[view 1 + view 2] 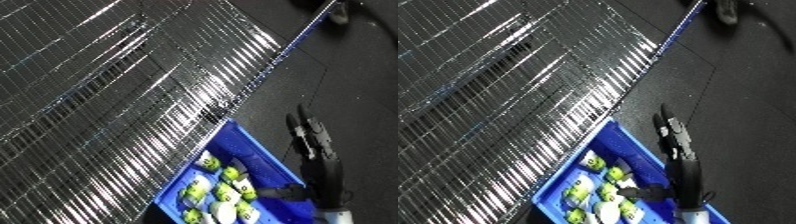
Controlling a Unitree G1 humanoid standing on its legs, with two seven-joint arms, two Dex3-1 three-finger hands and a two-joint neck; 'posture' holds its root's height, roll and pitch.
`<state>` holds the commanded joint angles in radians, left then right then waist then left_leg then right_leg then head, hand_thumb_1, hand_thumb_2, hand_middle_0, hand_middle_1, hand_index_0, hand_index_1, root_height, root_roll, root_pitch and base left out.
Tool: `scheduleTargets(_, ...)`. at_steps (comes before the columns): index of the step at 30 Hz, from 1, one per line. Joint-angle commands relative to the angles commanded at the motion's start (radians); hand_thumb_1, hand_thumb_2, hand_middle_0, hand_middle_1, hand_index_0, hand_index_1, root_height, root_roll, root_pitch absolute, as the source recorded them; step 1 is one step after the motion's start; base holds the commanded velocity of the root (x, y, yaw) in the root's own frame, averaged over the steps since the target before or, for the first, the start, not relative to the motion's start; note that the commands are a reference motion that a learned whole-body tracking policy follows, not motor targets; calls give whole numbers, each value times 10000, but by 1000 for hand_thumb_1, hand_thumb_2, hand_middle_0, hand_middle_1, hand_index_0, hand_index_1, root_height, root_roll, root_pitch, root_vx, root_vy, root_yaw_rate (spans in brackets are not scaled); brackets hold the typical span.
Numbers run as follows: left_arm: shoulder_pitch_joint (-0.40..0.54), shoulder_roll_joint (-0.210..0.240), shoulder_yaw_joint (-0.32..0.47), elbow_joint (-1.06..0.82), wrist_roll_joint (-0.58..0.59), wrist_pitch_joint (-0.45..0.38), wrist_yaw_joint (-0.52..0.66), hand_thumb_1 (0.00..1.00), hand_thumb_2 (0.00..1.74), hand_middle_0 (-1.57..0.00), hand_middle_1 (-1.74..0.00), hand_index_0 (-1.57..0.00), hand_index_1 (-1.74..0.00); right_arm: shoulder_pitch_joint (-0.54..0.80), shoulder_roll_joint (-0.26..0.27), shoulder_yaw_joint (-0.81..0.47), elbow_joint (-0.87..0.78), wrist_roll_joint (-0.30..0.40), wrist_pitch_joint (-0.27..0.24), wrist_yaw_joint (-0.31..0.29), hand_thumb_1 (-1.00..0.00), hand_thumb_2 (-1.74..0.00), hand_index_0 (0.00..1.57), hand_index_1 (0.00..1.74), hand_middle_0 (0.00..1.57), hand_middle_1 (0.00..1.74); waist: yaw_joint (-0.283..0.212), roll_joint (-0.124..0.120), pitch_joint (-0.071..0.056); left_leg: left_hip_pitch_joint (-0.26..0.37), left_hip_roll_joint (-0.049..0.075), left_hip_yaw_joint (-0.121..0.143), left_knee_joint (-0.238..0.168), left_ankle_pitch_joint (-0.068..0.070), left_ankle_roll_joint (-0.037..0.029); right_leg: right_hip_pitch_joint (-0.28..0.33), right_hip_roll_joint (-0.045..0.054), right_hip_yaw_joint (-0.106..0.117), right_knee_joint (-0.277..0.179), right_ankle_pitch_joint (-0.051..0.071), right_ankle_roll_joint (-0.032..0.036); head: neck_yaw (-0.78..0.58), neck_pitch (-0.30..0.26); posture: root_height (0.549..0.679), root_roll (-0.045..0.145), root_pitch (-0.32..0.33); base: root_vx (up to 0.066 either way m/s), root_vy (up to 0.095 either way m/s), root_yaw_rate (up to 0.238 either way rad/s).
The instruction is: Pick up the object and place it into the box
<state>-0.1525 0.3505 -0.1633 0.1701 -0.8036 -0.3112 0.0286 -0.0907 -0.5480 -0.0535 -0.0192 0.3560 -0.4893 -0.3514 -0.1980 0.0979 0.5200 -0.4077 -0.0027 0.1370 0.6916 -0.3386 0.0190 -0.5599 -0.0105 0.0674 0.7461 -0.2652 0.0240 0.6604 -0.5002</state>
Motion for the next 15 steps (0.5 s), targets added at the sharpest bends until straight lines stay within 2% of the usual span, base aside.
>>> scheduleTargets(8, 17, 11, -25, 12, -57, 85, -58, 1000, 1740, -1570, -1740, -1570, -1740, -291, 48, 349, -398, 47, 417, 744, 0, 0, 0, 0, 0, 0, 261, -90, 0, 219, 14, -219, -256, 313, -121, 301, -61, -168, -111, -36, -36, -757, -341, 642, 102, 72, -1, -33, 82)
scheduleTargets(15, -82, 67, -4, 117, -68, 215, -157, 1000, 1740, -1570, -1740, -1570, -1740, -581, 223, 740, -501, 18, 836, 1448, 0, 0, 0, 0, 0, 0, 616, -292, 0, 451, 14, -534, -426, 595, -211, 744, -163, -419, -213, -82, -45, -2355, -740, 644, 98, 49, 18, -40, 105)
